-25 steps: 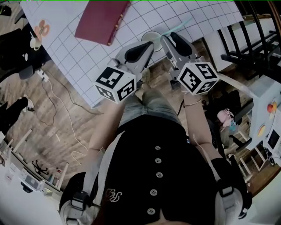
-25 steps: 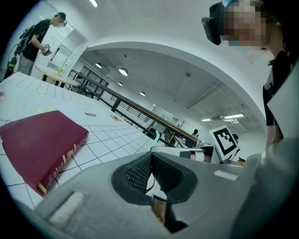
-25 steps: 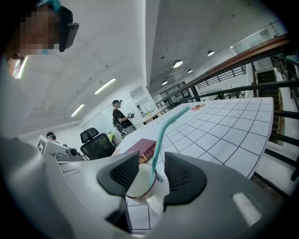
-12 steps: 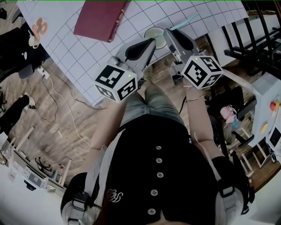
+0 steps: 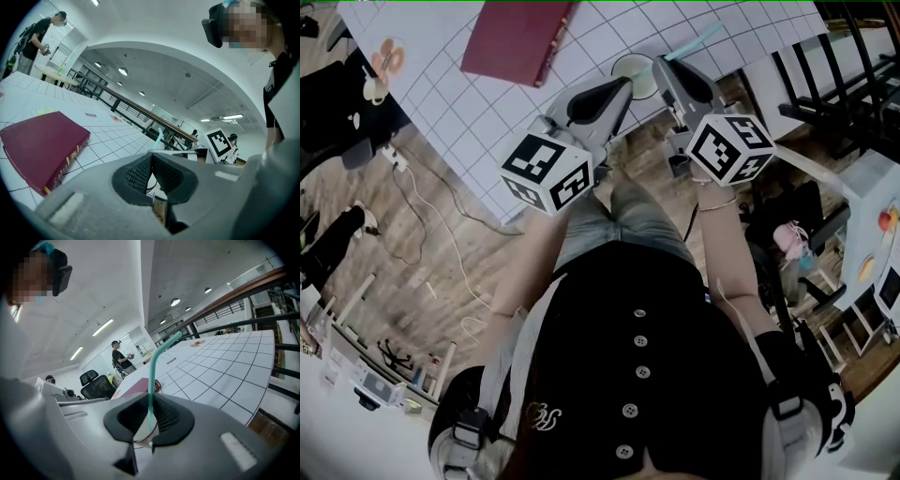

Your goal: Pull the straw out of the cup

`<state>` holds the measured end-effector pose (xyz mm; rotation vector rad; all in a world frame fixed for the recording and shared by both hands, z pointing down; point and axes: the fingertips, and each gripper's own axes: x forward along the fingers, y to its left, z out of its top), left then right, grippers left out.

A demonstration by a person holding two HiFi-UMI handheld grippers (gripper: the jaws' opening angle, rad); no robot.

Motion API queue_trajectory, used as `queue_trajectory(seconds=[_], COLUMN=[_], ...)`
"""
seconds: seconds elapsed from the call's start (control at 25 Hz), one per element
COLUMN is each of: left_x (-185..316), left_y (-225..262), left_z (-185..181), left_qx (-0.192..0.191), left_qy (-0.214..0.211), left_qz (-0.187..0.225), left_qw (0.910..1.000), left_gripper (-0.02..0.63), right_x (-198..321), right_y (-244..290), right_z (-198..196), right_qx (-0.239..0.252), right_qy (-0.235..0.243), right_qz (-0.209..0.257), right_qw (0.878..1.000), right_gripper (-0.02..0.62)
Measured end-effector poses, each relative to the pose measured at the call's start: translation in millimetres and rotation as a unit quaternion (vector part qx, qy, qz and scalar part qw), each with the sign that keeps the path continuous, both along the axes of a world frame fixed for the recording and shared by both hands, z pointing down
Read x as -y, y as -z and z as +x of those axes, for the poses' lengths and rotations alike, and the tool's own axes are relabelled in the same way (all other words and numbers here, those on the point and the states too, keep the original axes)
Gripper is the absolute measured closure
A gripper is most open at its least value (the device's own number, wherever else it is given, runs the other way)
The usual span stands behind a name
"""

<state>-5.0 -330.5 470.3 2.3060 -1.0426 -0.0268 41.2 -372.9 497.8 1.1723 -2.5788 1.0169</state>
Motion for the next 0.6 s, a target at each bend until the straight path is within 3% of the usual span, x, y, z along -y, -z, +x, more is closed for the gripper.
queue_trajectory(seconds=[0.6], left_x=[-10], left_y=[33], left_z=[-6], left_qx=[0.014], left_qy=[-0.009], left_qz=[0.037], left_qw=[0.9992], left_gripper=[0.609], right_x=[-12], right_y=[51], right_z=[0], right_qx=[0.002], right_qy=[-0.007], right_qz=[0.070], right_qw=[0.997], right_gripper=[0.565])
